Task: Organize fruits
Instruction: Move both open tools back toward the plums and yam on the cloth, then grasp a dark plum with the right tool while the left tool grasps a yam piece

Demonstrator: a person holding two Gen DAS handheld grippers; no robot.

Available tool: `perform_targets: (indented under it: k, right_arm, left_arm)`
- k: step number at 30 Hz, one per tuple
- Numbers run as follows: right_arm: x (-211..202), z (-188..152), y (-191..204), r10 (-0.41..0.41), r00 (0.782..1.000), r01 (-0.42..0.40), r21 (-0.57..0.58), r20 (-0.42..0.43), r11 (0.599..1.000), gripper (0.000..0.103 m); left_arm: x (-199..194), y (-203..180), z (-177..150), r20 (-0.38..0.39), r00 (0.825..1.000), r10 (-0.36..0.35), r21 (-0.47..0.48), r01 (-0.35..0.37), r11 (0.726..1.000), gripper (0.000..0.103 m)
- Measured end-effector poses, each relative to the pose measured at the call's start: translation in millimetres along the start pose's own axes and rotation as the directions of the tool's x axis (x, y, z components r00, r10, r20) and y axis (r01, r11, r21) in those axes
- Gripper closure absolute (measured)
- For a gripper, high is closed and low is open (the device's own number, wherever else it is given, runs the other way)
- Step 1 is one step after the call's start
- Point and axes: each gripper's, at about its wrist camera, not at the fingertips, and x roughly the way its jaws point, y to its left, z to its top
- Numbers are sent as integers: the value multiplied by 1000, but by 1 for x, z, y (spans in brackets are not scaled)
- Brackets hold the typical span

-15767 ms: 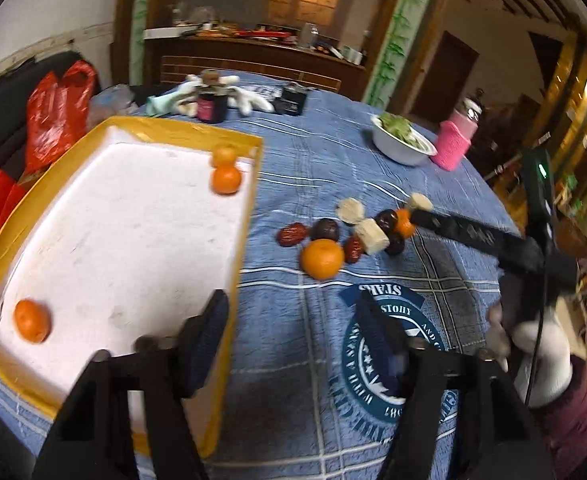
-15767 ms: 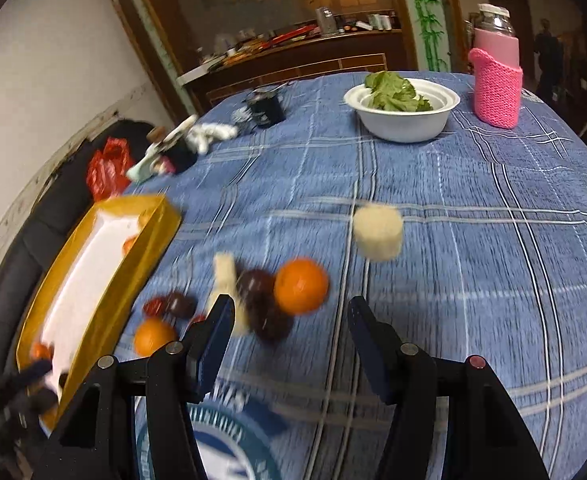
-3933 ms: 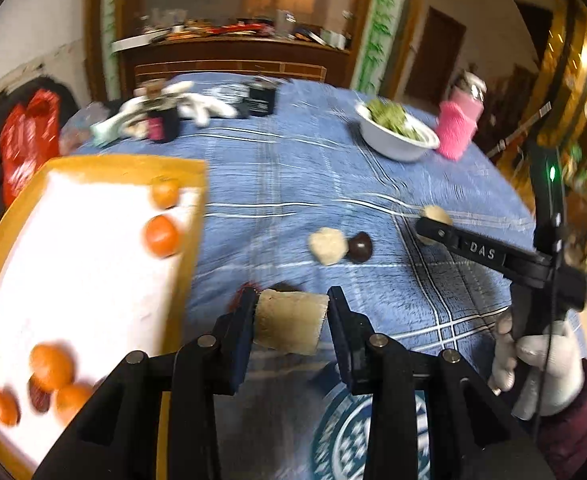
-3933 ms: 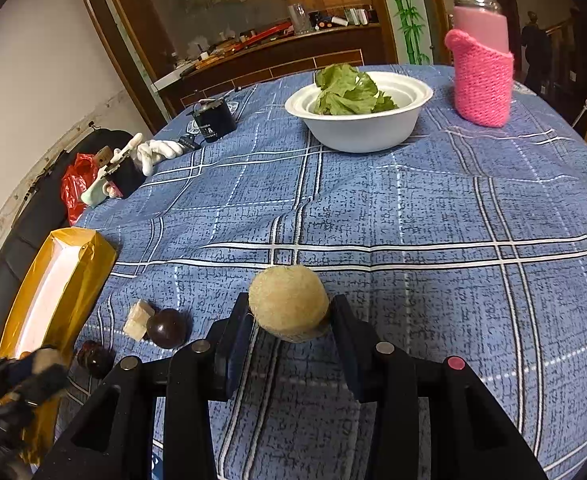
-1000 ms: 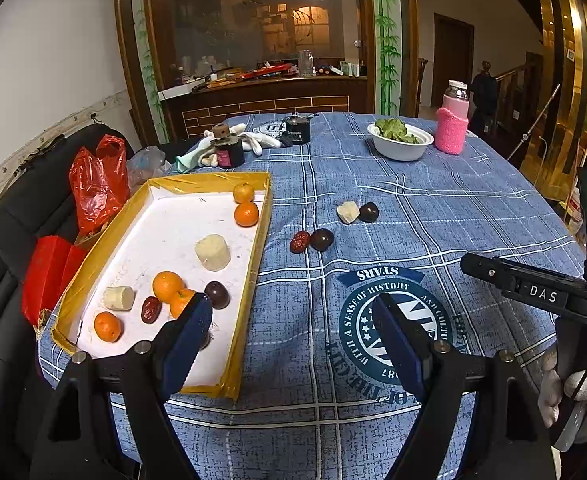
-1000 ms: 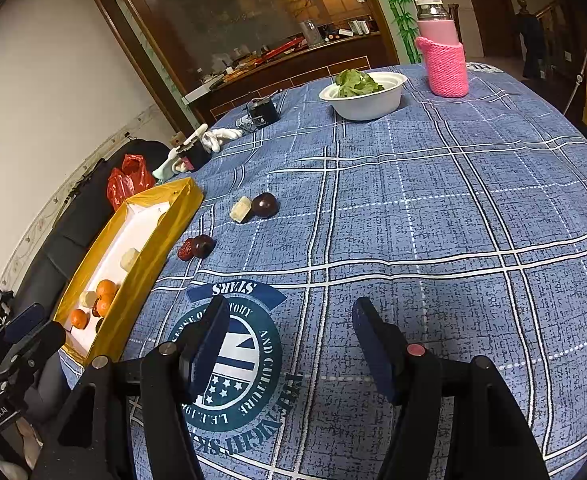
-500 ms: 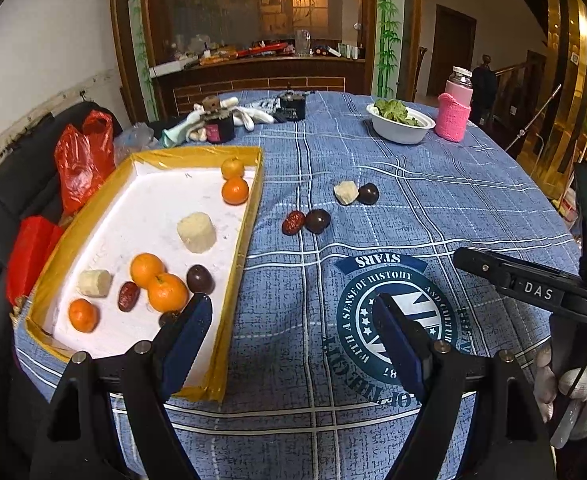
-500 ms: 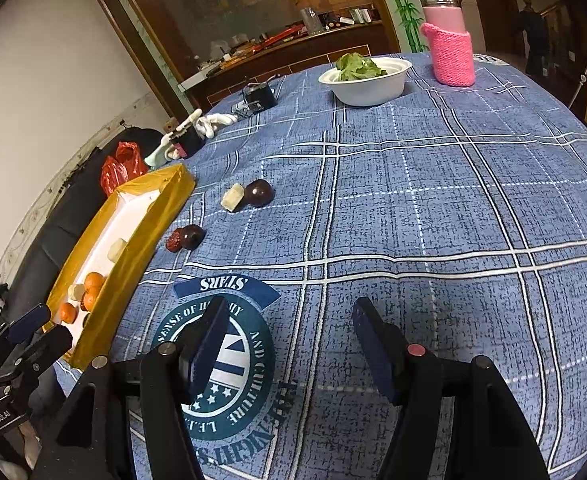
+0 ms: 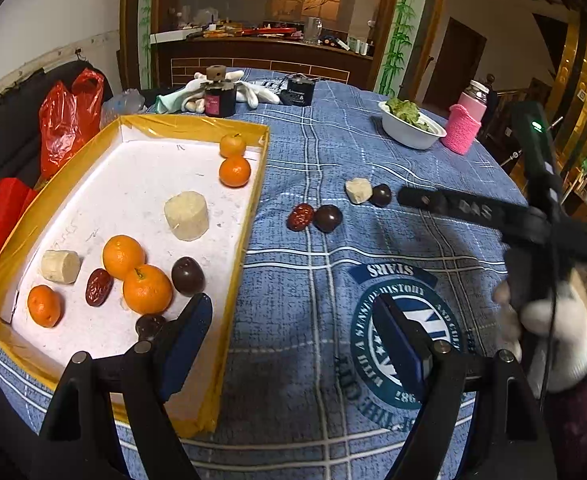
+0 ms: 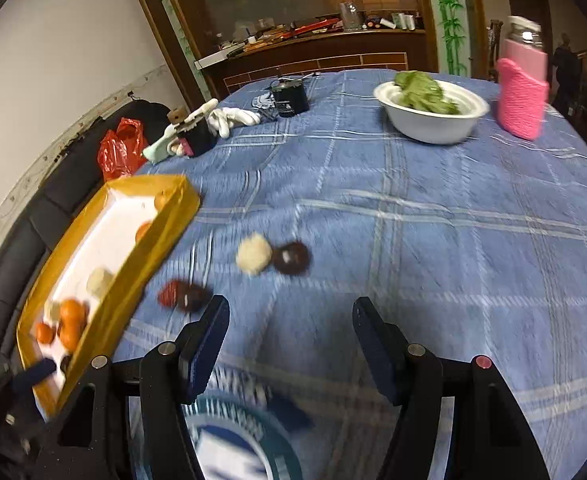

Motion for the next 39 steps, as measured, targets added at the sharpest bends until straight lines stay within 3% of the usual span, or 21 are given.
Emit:
perform_targets:
  k: [5,9,11,13,15,24,28,29,33,34,39]
  right_arm:
    - [37,17,10,-109,994,105,-145,-15,984,34]
    - [54,18,17,-128,992,120,-222,-20,968,38]
    - [52,23,16,-111,994,107,-223,-4,969,45]
    - [53,29,14,-88,996,83,-217,-15,973,70]
    - [54,31,12,-41,998,33,-200,-36,979,75]
    - [40,13,6,18,998,-30,-184,-64,983,72]
    - [45,8,13,-35,997,20,-235,-62,972,53]
    - [47,9,15,-42,997,26,-239,-61,971,53]
    - [52,14,19,-13,998,-2,-243,-60,970,57]
    - [53,14,20,4,998,-20,-241,-67,970,75]
    - [43,14,10,44,996,-56,-168,-74,984,74]
  left_arm:
    - [7,11,5,-7,1000,0,-9,0,1000,21]
    - [10,16,10,-1,1000,-18,-27,18,999,21]
    - [11,15,13,-1,1000,-27,-28,27,999,21]
    - [13,12,15,-3,1000,-30,-19,30,999,21]
    - [14,9,17,-5,999,-36,-12,36,999,21]
    - [17,3,22,-15,998,-62,-24,62,998,21]
    - [16,3,24,-12,998,-67,-29,67,997,21]
    - [16,3,25,-13,998,-67,-29,67,997,21]
    - [17,1,28,-11,998,-65,-21,65,998,21]
    - [17,0,29,-10,998,-64,-13,64,998,21]
    - [24,-17,46,-7,998,-62,50,63,997,22]
